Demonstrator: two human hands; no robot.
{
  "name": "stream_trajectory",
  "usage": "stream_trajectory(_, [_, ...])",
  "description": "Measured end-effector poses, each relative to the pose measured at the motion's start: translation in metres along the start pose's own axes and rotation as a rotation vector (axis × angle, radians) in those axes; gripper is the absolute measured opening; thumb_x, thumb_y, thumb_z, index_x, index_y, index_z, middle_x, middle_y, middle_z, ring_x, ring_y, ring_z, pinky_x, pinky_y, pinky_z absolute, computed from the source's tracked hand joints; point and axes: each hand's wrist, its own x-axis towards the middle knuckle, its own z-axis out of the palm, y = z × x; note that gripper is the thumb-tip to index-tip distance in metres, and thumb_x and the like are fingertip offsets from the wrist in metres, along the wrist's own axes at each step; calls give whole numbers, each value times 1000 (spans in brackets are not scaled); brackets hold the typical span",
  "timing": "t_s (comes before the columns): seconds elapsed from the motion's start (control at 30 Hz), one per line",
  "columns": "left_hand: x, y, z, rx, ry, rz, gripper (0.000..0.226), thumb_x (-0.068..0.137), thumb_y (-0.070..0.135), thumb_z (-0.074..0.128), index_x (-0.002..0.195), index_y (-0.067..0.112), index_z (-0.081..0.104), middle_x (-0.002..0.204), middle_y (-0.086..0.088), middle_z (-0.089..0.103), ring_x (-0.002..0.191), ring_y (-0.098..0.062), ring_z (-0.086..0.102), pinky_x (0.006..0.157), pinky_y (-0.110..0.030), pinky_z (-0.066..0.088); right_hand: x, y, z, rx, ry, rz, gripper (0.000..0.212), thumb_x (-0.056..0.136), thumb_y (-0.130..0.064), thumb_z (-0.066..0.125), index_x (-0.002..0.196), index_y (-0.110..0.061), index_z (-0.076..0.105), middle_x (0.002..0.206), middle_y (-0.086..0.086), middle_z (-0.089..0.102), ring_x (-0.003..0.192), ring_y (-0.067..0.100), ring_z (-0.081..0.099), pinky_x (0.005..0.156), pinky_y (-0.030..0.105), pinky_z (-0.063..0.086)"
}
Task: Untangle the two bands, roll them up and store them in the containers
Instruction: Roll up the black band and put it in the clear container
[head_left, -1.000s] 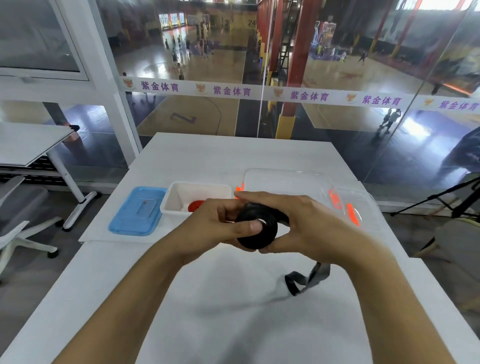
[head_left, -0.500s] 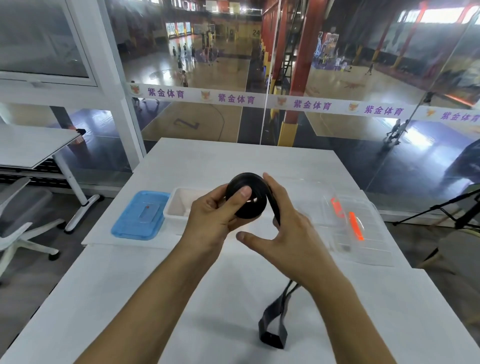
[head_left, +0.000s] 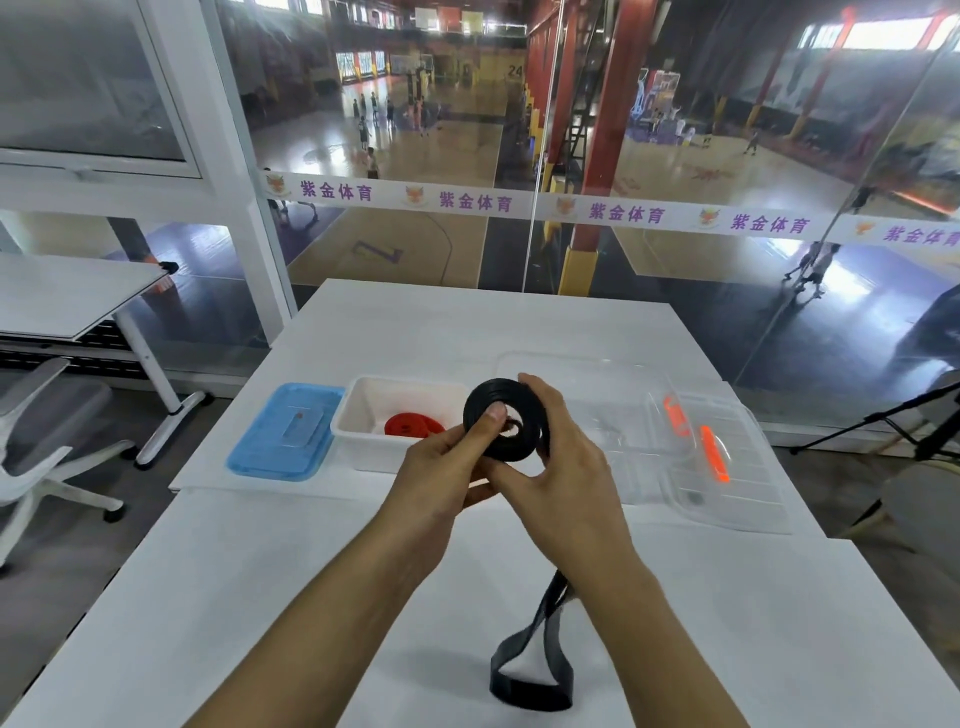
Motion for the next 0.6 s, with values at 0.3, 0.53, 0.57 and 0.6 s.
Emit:
stream_trajectory(0.3, [6, 25, -35, 254, -287, 57, 25, 95, 19, 68, 119, 15, 73, 114, -10, 78, 107, -26, 75, 90, -36, 61, 17, 14, -33, -79, -457, -188, 90, 82, -27, 86, 150, -56, 35, 137, -23, 61, 125, 7, 60, 108, 36, 50])
stream_trajectory(0.53, [6, 31, -41, 521, -316, 145, 23, 92, 22, 72, 113, 17, 77, 103, -3, 82, 98, -17, 78, 82, -29, 63, 13, 10, -37, -162, -499, -220, 94, 82, -31, 85, 152, -60, 29, 108, -24, 62, 83, 5, 53, 84, 22, 51])
stream_trajectory(0.57, [6, 29, -40, 502, -297, 179, 21, 92, 20, 72, 112, 17, 78, 101, -3, 82, 96, -17, 78, 80, -27, 63, 12, 9, -37, -137, -477, -206, 93, 80, -32, 85, 151, -60, 31, 108, -20, 64, 81, 6, 53, 82, 23, 51])
stream_trajectory(0.6, [5, 27, -39, 477, -279, 209, 19, 93, 19, 71, 111, 16, 78, 100, -4, 82, 95, -17, 78, 78, -26, 62, 13, 9, -38, -107, -459, -192, 92, 79, -33, 85, 150, -60, 32, 109, -16, 65, 80, 8, 54, 82, 26, 53])
